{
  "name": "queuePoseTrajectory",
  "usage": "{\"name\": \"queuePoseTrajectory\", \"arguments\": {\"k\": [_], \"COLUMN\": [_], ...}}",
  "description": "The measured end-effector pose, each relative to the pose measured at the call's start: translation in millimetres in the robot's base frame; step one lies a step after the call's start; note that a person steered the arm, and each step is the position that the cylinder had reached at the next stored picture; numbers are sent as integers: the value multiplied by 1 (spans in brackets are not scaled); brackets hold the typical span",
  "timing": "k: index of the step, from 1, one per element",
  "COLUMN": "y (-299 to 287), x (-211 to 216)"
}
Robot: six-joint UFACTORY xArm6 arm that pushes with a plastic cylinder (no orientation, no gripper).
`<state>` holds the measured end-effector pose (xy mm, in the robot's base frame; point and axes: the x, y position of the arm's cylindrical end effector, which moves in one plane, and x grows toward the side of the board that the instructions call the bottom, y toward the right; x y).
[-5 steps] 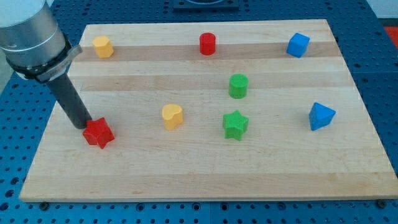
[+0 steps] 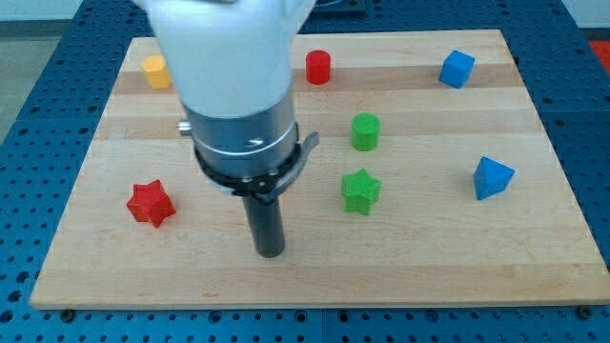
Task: Place the yellow heart in between yellow hexagon and red star
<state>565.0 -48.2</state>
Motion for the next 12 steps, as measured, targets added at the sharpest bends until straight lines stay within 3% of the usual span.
{"name": "queuePoseTrajectory", "arguments": {"k": [1,5,7,9,11,12], "y": [8,-1,-50,-107,1,13], "x": [-5,-97,-153,-177,-173,-133]}}
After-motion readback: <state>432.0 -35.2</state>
